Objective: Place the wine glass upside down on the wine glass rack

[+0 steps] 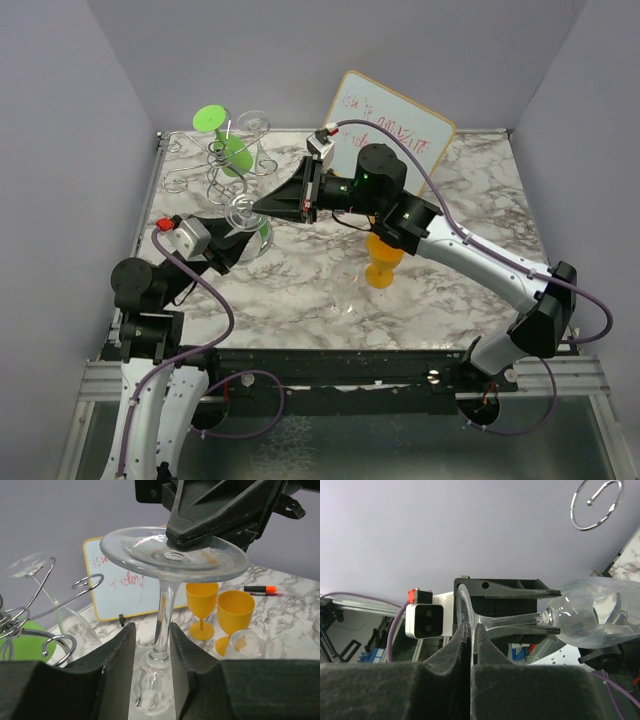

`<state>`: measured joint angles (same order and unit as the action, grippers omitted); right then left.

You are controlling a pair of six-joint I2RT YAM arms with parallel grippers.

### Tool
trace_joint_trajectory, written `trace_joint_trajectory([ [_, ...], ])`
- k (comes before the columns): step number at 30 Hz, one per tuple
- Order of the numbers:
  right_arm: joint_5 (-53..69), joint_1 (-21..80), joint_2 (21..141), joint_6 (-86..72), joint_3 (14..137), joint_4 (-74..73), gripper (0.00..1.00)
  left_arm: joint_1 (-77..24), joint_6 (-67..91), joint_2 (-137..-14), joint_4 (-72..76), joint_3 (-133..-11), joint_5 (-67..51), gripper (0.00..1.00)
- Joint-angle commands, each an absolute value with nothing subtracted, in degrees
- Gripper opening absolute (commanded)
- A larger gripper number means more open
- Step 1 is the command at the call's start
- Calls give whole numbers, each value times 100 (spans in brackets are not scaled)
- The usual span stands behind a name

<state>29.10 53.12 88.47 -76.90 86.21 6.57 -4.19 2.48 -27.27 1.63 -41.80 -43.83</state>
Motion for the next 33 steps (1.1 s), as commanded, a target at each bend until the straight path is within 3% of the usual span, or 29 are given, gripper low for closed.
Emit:
trace_joint_trajectory([
  [1, 3280, 5282, 8901, -8037, 8901, 743, 1, -396, 257, -2597, 218, -3900, -3777, 35],
  [5, 3239, 5278, 8858, -8120, 8778, 782, 1, -396, -83, -2588, 131, -3867, -3867, 27],
  [10, 3272, 5282, 8848, -8181, 8671, 893, 1, -396, -258, -2366, 354, -3637, -3964, 2],
  [12, 3293, 5282, 8866, -8167, 8666, 933, 1, -396, -321, -2379, 274, -3645, -4019, 0],
  [14, 3307, 5282, 8884, -8109, 8670, 960, 12, -396, -325, -2379, 220, -3639, -3924, 0],
  [19, 3128, 5278, 8895, -7911, 8534, 1034, 53, -396, -349, -2180, 70, -3500, -3484, 0],
  [23, 2919, 5218, 8892, -7790, 8268, 1199, 73, -396, -321, -1931, -441, -3535, -3155, 0],
  [27, 2638, 5078, 8791, -7680, 7996, 1162, 83, -400, -119, -1645, -921, -3497, -2536, 0],
  [33, 2091, 4847, 8422, -7394, 7621, 1124, 85, -396, -18, -1373, -1270, -3561, -1418, 0],
])
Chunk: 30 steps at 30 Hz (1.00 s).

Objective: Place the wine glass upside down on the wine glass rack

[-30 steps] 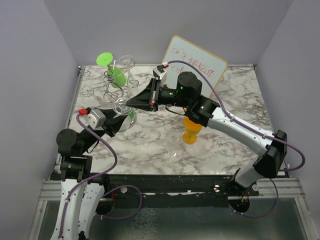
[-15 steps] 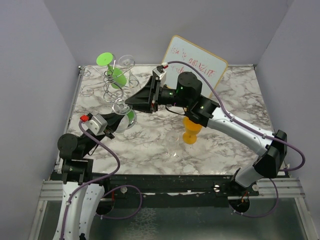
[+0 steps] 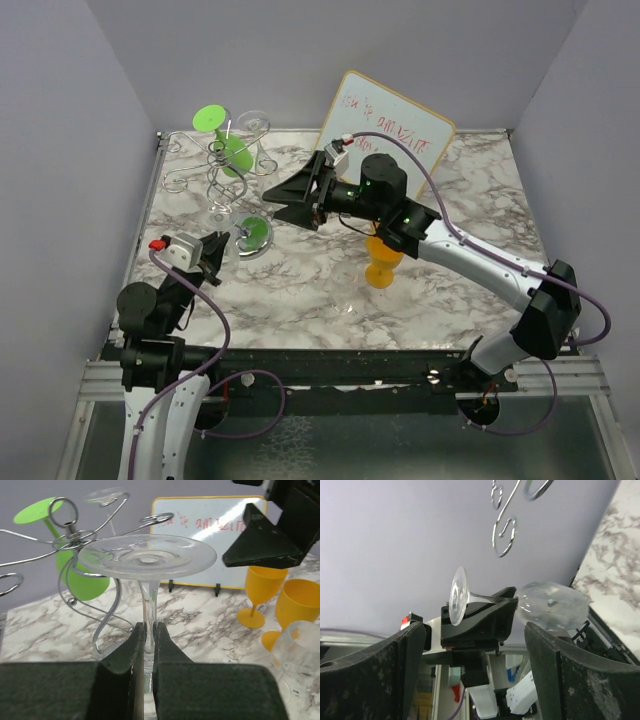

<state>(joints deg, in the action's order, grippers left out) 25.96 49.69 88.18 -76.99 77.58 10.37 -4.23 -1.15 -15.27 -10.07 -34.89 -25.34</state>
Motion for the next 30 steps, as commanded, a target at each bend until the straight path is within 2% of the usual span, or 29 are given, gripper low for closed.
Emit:
trace_joint_trajectory([
  [1, 2023, 4825, 8374, -7313, 7594, 1107, 85, -396, -20, -1390, -1254, -3644, -1165, 0],
  [4, 1905, 4750, 8263, -7238, 7540, 1074, 85, -396, -43, -1619, -1178, -4026, -470, 0],
  [8, 1898, 4607, 8143, -7225, 7460, 1149, 84, -400, -29, -2287, -1223, -4449, -169, 0],
  [16, 1774, 4446, 7959, -7101, 7354, 1105, 83, -400, 247, -2774, -712, -4386, -155, 0],
  [20, 2225, 4349, 8132, -7263, 7540, 1167, 82, -396, 292, -2926, -756, -4462, -453, 0],
  [30, 2515, 4266, 8218, -7511, 7335, 1656, 81, -396, 655, -3059, -629, -4070, -45, 0],
])
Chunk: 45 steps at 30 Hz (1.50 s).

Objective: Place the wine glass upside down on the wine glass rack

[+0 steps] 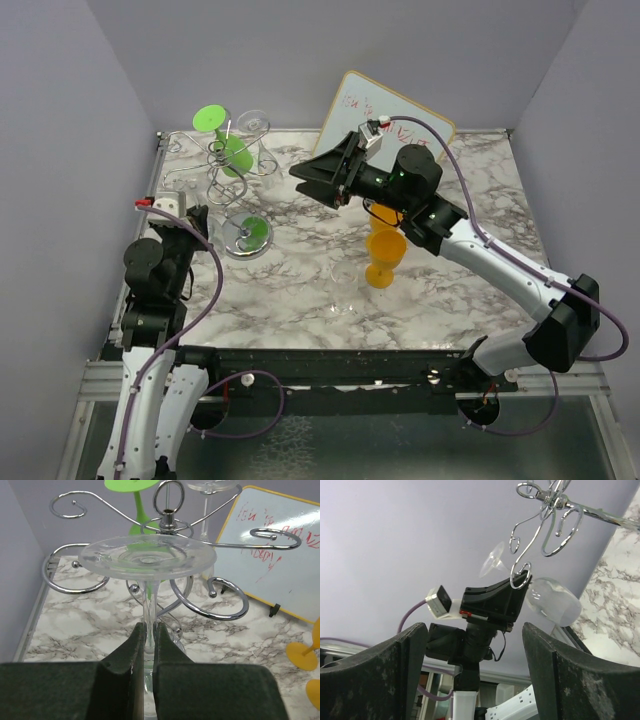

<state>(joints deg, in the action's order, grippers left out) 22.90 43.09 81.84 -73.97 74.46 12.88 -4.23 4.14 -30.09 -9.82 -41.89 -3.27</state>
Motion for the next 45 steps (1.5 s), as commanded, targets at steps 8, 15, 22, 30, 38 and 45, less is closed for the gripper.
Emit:
trace_joint_trajectory([
  [8, 2510, 4237, 8168, -7523, 7268, 1770, 80, -361, 751, -3434, -697, -4162, 144, 0],
  [15, 2267, 4228, 7922, -7688, 6822, 2230, 79, -271, 673, -3856, -668, -4406, 259, 0],
  [22, 2124, 4228, 7842, -7606, 6759, 2275, 79, -109, 677, -3919, -108, -4184, 467, 0],
  [30, 2138, 4225, 7844, -7659, 6639, 2511, 79, -53, 324, -3968, 355, -3999, 300, 0],
  [38, 2154, 4213, 7794, -7597, 6601, 2585, 79, -53, 312, -4293, 403, -4104, 276, 0],
  [45, 2070, 4169, 7694, -7498, 6575, 2549, 79, -53, 205, -4260, 445, -4058, 738, 0],
])
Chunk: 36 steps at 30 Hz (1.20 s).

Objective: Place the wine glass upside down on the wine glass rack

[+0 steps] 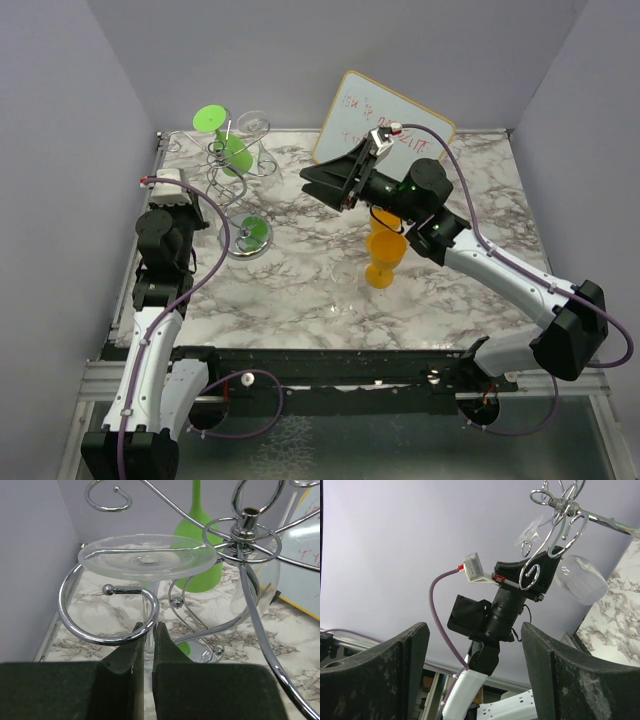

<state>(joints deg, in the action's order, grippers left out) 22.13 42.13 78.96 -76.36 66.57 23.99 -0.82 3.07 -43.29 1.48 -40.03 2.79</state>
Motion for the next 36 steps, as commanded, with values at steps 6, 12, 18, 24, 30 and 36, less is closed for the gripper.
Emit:
trace_joint_trajectory([
  [6, 2073, 4166, 7697, -7497, 6586, 2559, 79, -53, 462, -4105, 551, -4097, 1072, 0],
  [12, 2045, 4165, 7673, -7514, 6531, 2610, 78, -53, 559, -3786, 607, -4005, 1212, 0],
  [18, 2072, 4165, 7662, -7507, 6526, 2610, 79, -53, 651, -3413, 734, -3682, 1118, 0],
  [24, 2047, 4162, 7642, -7497, 6497, 2602, 78, -53, 537, -3015, 900, -3372, 726, 0],
  [30, 2039, 4158, 7638, -7497, 6495, 2602, 78, -53, 423, -2803, 879, -3209, 279, 0],
  [36, 2049, 4159, 7642, -7497, 6487, 2602, 78, -53, 330, -2933, 694, -3236, -131, 0],
])
